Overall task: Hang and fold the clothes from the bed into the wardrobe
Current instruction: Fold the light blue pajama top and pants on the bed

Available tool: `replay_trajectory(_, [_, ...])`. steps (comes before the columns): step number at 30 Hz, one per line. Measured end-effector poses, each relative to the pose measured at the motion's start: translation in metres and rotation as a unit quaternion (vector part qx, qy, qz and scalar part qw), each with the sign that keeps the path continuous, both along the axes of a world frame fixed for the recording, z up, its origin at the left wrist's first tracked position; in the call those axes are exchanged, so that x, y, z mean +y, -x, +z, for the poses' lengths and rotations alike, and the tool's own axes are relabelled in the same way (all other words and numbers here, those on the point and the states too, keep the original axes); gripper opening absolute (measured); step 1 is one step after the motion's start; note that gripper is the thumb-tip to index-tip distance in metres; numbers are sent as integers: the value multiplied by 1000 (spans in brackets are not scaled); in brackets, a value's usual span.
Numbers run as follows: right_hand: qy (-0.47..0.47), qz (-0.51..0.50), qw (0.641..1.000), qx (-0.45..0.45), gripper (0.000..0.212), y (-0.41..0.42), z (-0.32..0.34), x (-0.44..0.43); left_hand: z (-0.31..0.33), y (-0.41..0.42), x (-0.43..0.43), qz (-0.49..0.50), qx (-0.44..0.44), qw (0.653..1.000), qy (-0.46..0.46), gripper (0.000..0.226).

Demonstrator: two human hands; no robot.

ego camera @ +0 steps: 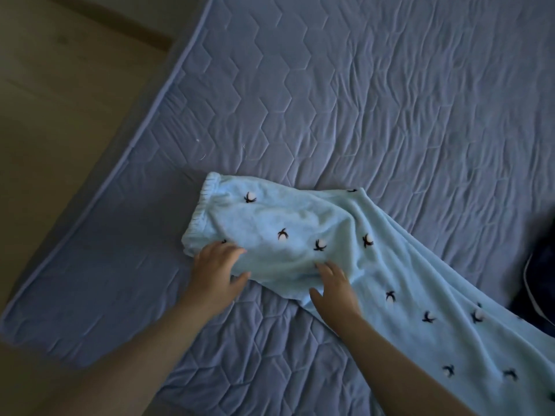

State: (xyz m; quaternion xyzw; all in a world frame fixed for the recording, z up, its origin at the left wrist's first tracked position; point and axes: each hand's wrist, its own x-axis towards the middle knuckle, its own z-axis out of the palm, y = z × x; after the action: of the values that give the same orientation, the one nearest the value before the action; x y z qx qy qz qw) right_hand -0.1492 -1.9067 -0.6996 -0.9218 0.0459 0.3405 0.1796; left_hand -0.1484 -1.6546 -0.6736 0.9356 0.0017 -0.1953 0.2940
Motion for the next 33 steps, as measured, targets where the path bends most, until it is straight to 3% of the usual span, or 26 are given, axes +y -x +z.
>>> replay_trajectory(3, [-18,-25,999,-21,51,6,5,-3,-2,2,-13,2,25,999,34,39])
replay_trajectory(14, [9,-166,986,-29,44,55,49,-119,33,0,-115,-48,44,992,104,26])
replay_trajectory(26, [23,-277,960,-36,40,178,78,-332,40,63,-343,-151,60,981,104,19])
replay_trajectory(33, [49,-370,924,-77,37,236,79,-452,38,97,-475,-214,77,968,105,17])
